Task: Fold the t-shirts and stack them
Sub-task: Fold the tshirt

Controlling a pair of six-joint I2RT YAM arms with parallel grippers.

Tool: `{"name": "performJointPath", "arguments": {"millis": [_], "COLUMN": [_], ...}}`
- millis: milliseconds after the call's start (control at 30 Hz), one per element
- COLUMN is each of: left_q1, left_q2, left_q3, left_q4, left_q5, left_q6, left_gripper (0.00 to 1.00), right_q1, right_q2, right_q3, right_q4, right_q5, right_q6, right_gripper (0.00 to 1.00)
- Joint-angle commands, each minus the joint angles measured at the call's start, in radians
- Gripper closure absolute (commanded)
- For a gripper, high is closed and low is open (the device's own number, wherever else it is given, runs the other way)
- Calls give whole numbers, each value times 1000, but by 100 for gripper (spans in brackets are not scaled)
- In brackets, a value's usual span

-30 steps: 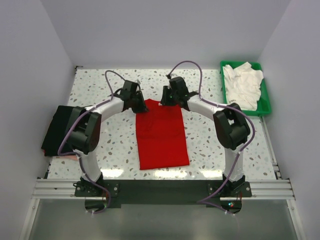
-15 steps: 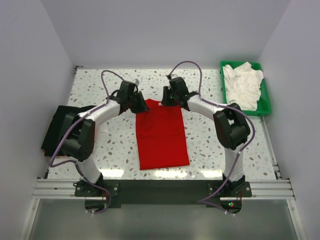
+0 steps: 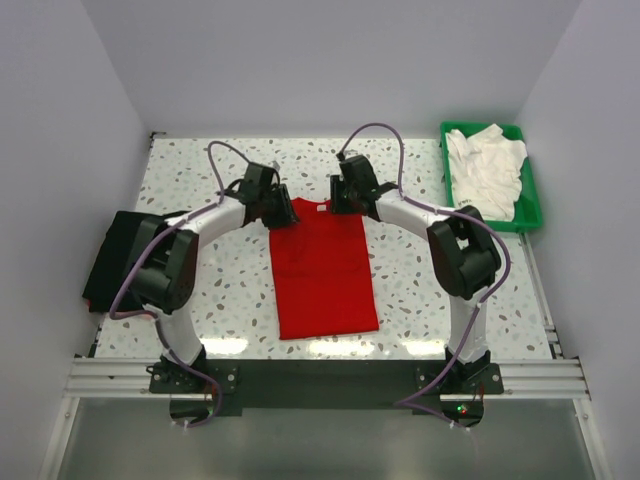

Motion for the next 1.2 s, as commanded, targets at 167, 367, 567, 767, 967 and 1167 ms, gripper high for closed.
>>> {"name": "performJointPath", "arguments": {"millis": [167,367,567,767,967,1167], "left_q1": [-4,-7,-14,-22,-30,-44], "left_q2": [48,77,88,94,106,74], "left_q3": [126,148,137,143,148,143], "left_q4": [-72,-104,-79,-75,-72,-66], "left_q5": [-168,-185,-128,-111,-97,-77], "left_q6": [65,82,85,84,84,85], "left_gripper": [59,59,59,59,64,86], "right_q1": [-6,-6,-9,-10,-13,-18], "right_q2": [-53,-52,-49,-49,-49,-49], "right_q3": [2,2,5,2,2,2], "right_q4": [-4,-5,-5,-5,-5,-7], "right_q5": [41,43,41,41,35,36], "right_q6": [-27,-28,-27,-28,-25,-28], "right_gripper": [64,64,64,64,64,64]}}
